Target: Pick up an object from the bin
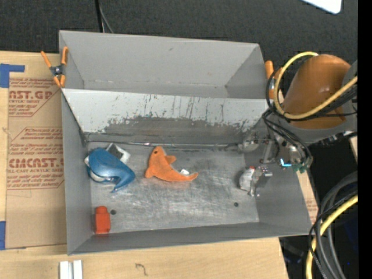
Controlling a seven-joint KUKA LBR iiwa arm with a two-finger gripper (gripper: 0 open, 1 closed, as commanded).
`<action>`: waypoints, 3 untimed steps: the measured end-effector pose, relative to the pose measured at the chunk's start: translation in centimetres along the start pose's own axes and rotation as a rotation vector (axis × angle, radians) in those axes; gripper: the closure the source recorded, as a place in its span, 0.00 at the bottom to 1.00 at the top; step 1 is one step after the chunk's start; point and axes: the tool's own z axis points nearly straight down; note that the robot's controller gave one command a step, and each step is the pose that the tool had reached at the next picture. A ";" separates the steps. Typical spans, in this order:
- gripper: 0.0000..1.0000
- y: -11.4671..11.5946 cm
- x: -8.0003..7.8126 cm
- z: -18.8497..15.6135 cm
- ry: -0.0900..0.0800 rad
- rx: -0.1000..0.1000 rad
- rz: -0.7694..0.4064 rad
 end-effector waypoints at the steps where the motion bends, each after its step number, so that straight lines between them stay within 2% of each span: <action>1: 0.00 0.0 -0.2 -0.5 -0.008 0.001 -0.001; 2: 0.00 -2.1 -0.2 4.9 -0.015 0.002 -0.003; 3: 0.00 -3.9 0.2 8.7 -0.005 0.000 -0.188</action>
Offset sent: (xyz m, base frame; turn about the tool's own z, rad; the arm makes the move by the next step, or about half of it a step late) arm -0.0033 -0.0475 -0.1205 -0.0039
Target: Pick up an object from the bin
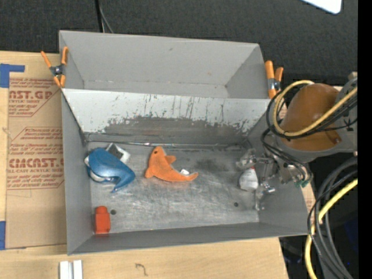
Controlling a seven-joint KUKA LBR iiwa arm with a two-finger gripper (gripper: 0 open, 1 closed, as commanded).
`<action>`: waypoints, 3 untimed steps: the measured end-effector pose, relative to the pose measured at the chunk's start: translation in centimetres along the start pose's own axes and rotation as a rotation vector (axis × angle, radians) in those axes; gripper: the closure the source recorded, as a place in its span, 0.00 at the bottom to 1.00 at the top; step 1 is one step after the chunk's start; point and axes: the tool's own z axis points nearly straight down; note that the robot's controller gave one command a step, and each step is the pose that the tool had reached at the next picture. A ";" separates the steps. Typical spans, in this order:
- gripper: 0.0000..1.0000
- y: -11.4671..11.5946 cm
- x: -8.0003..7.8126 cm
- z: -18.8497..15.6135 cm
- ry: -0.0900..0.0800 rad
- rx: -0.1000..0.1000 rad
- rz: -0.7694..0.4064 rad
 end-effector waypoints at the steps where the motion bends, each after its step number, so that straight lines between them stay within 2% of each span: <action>1: 0.00 -0.4 0.7 2.7 -0.003 0.000 -0.147; 2: 1.00 -2.5 -4.5 2.6 -0.005 0.000 -0.293; 3: 1.00 -2.5 -4.5 2.6 -0.005 0.000 -0.292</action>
Offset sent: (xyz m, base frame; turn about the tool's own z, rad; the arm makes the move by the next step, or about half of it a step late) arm 0.0471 -0.0188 -0.0264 -0.2925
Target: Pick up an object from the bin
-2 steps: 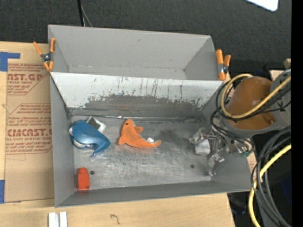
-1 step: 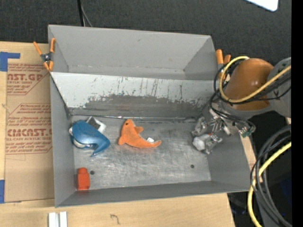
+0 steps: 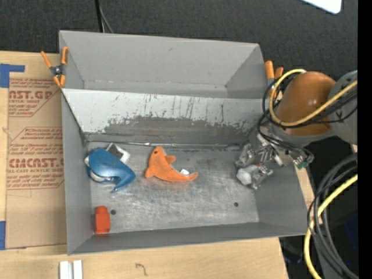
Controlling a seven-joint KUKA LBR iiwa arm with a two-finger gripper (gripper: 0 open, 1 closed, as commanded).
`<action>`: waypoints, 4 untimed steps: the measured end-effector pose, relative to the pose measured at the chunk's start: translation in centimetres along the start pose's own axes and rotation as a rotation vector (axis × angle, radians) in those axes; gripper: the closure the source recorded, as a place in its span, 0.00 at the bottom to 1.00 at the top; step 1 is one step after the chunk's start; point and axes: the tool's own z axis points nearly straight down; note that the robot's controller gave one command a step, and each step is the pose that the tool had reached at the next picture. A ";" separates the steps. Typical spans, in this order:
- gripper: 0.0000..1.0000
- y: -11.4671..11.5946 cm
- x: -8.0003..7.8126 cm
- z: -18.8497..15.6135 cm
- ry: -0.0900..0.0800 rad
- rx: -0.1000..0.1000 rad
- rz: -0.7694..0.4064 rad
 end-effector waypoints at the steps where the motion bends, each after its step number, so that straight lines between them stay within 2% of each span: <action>1: 1.00 0.9 0.4 -6.0 0.007 -0.004 -0.010; 2: 1.00 0.9 0.3 -7.5 0.006 -0.003 -0.009; 3: 1.00 1.1 0.2 -6.6 -0.006 0.011 -0.071; 4: 1.00 1.6 0.2 -23.7 0.003 0.000 -0.069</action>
Offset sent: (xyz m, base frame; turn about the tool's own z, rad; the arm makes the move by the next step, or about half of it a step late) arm -0.0074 0.0032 0.1588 0.0444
